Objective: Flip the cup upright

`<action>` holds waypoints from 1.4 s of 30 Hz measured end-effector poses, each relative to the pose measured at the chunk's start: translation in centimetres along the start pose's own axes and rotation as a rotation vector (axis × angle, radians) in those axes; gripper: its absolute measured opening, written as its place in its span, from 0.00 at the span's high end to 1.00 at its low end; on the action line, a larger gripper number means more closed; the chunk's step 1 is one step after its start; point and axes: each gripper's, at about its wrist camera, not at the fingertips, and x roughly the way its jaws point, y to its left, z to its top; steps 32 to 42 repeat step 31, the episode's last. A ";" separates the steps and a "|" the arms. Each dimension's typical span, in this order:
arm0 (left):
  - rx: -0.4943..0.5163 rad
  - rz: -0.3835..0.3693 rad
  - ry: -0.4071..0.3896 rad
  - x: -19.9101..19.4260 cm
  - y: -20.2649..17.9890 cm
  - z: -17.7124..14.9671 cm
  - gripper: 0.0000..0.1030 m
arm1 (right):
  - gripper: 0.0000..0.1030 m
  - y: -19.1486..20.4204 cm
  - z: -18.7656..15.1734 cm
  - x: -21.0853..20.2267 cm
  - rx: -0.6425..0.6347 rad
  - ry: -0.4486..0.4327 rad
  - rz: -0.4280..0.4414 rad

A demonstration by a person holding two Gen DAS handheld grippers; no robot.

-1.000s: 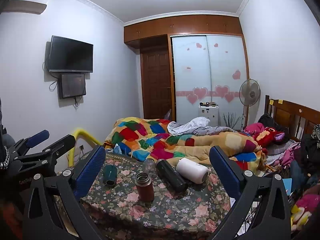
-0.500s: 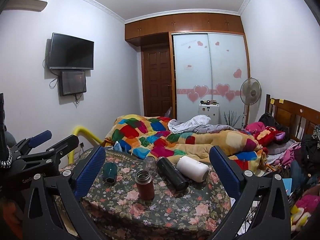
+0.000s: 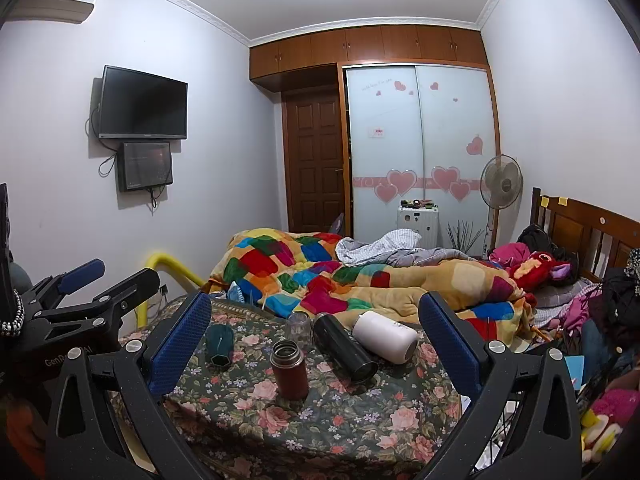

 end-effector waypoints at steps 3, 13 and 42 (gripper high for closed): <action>-0.001 -0.003 0.001 0.0 -0.1 0.0 0.00 | 0.00 -0.2 0.0 -0.1 0.001 0.000 0.000; -0.005 -0.018 0.002 0.2 -0.4 0.5 0.00 | 0.00 -0.2 0.0 0.0 -0.001 -0.001 -0.003; -0.030 -0.015 0.017 0.9 1.4 -0.3 0.00 | 0.00 -0.3 -0.3 1.2 -0.008 0.040 -0.007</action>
